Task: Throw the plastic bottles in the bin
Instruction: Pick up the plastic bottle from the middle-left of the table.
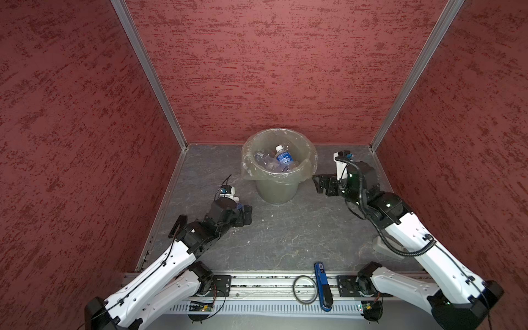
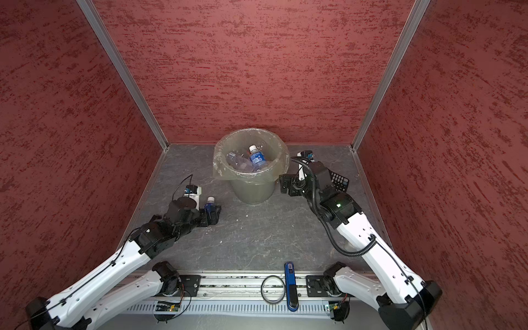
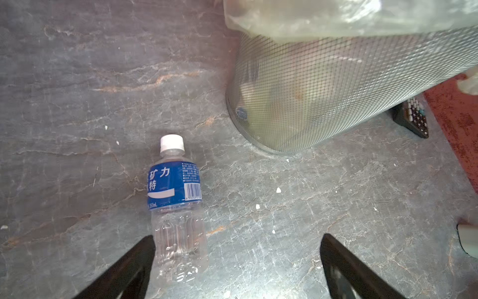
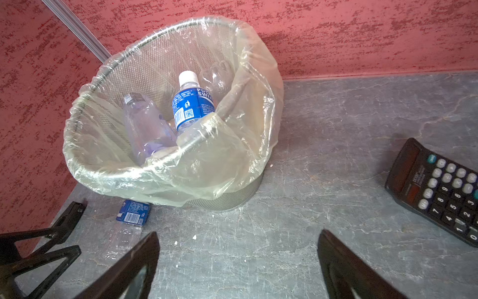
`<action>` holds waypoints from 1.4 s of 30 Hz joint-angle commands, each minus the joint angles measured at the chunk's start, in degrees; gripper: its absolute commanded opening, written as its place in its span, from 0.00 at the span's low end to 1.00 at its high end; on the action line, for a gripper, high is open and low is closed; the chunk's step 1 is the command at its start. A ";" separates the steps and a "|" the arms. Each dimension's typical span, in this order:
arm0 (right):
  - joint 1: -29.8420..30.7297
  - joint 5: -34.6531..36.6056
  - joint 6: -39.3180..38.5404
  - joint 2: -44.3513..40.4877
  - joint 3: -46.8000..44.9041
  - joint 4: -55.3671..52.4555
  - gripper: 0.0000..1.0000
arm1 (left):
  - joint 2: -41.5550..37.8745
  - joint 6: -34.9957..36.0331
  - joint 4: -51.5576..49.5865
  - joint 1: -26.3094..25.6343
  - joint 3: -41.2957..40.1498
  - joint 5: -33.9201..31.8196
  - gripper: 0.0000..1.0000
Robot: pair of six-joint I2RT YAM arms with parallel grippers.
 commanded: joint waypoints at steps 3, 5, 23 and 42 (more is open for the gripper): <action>-0.38 1.40 0.93 1.21 0.33 -0.11 0.96 | 0.38 -0.54 5.20 2.23 -4.25 -2.14 0.99; -0.35 1.77 0.85 1.21 0.61 -0.21 0.97 | 1.60 -1.64 4.62 1.77 -4.33 -6.43 0.99; -0.40 3.15 2.43 0.17 -1.15 -0.37 0.97 | 29.18 -2.61 3.45 9.65 5.45 4.89 0.84; -0.41 2.62 3.10 -0.29 -2.30 -0.48 0.97 | 35.84 -7.49 3.21 10.48 2.99 6.83 0.78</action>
